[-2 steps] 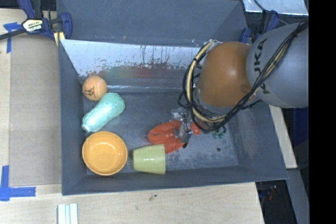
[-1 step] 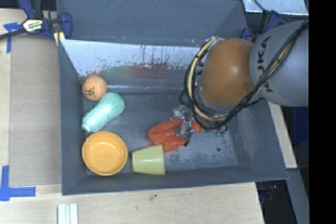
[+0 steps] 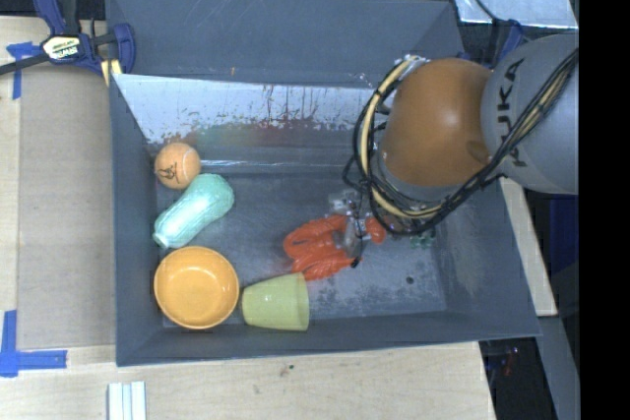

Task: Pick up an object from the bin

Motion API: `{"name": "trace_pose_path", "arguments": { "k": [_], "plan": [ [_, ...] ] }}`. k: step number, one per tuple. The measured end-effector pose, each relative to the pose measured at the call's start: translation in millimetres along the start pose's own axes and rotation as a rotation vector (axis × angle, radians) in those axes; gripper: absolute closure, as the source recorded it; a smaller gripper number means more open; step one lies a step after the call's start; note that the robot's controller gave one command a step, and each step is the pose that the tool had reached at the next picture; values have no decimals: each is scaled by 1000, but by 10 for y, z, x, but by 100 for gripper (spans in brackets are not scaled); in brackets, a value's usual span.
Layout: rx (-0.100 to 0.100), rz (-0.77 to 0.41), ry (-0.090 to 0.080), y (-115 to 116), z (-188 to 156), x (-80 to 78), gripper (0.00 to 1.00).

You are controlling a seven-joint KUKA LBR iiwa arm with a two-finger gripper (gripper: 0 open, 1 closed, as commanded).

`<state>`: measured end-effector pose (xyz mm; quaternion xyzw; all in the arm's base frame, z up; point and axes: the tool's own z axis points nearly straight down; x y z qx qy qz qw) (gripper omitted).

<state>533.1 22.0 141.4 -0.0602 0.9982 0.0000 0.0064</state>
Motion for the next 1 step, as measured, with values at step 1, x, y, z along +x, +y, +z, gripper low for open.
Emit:
{"name": "trace_pose_path", "arguments": {
  "k": [1],
  "plan": [
    [0,1,-1,-3,-268,-5,100]
  ]
}}
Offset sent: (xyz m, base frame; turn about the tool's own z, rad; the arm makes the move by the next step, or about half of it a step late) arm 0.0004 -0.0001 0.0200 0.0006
